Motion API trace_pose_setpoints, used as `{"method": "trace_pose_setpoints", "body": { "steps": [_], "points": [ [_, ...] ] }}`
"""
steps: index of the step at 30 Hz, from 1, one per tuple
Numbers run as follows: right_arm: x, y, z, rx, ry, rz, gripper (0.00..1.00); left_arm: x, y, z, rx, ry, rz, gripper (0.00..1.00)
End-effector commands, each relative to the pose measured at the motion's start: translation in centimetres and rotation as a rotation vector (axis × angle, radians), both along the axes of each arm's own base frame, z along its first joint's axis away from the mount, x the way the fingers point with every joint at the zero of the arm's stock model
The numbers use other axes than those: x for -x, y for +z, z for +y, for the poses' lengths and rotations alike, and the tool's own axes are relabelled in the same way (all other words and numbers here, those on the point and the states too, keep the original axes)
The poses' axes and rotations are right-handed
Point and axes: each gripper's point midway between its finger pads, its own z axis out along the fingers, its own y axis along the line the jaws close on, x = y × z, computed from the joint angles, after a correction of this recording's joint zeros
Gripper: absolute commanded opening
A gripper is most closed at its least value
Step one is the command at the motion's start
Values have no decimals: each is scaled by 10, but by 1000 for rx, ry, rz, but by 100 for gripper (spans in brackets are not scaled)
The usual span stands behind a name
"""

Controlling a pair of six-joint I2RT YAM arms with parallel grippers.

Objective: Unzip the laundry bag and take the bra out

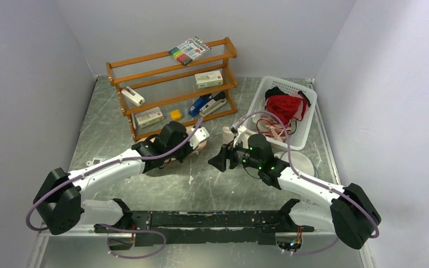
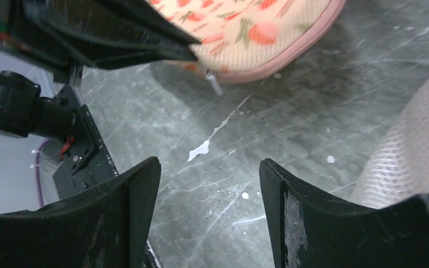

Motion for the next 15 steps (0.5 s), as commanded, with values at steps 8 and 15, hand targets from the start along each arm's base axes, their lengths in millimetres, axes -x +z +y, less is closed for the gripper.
{"method": "trace_pose_setpoints", "body": {
  "steps": [8, 15],
  "points": [
    [0, 3, 30, -101, 38, 9, 57, -2, 14, -20, 87, -55, 51, 7],
    [-14, -8, 42, -88, 32, 16, 43, -1, 15, -20, 92, -54, 48, 7]
  ]
}}
